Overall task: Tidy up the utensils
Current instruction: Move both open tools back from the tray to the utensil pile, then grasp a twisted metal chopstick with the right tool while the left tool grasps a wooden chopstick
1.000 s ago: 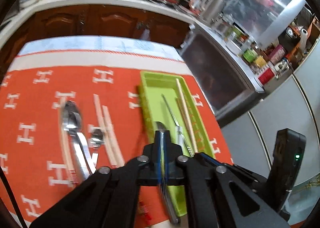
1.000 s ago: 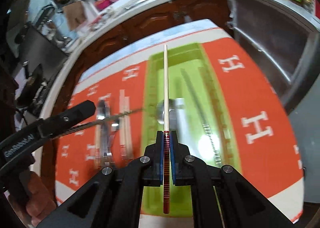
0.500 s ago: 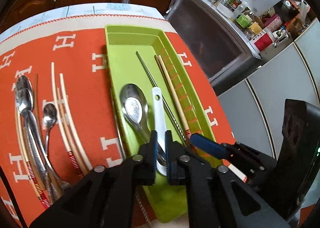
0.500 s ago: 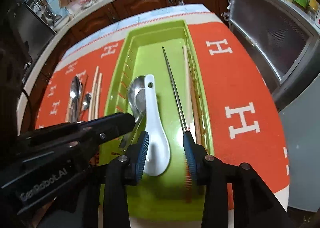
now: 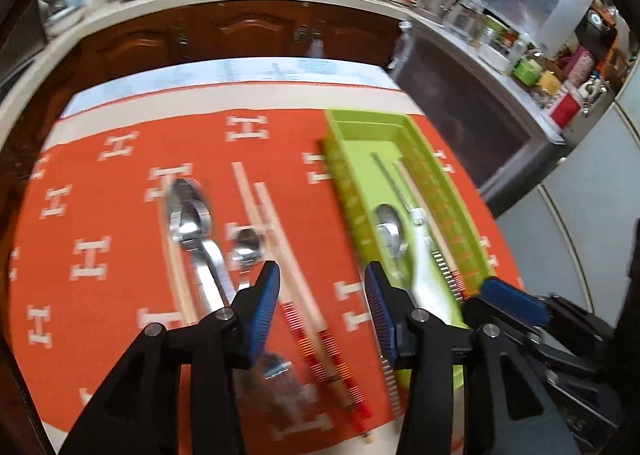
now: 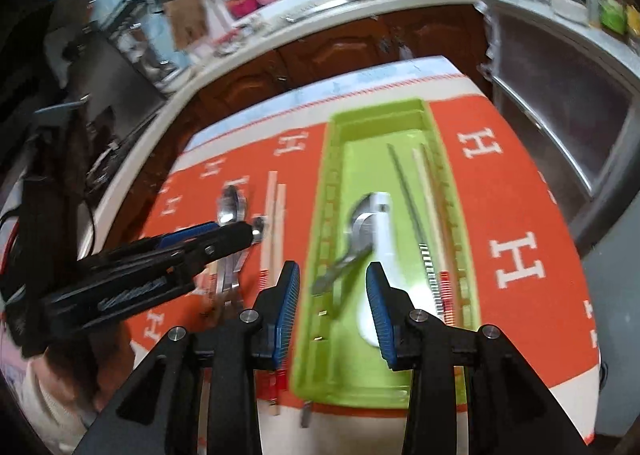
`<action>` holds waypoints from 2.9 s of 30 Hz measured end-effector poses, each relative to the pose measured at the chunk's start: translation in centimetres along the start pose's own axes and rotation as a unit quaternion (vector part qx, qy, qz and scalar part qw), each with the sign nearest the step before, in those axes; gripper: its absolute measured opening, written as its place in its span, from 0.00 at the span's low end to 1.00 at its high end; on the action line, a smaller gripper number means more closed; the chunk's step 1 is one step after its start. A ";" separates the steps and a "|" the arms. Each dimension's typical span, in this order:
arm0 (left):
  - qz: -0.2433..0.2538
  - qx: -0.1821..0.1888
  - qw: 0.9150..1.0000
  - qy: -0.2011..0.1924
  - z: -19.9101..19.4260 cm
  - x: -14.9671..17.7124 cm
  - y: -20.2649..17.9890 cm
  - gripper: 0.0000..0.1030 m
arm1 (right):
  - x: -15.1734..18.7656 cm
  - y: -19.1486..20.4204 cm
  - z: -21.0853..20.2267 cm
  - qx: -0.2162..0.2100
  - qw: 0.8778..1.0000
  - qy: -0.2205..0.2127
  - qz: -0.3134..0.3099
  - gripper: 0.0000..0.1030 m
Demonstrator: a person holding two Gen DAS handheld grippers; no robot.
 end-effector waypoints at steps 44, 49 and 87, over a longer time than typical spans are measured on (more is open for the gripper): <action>-0.068 -0.035 0.997 0.012 -2.2 8.5 12.2 0.46 | 11.0 5.4 6.3 0.120 0.988 0.038 -0.089 0.11; -0.076 -0.025 0.997 0.019 -1.3 8.0 12.8 0.46 | 10.8 6.1 6.7 0.138 0.984 0.031 -0.110 0.06; -0.026 -0.074 0.994 0.076 3.5 4.4 10.3 0.11 | 11.0 7.2 6.2 0.039 0.995 0.051 -0.076 0.05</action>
Point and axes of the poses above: each gripper's, at about its wrist camera, not at the fingertips, and z roughly the way its jaws point, y to its left, x to its underside, the point moved 9 cm from there along z, roughly the way its jaws point, and after that the axes turned 7 degrees about x, right-handed, at the moved point
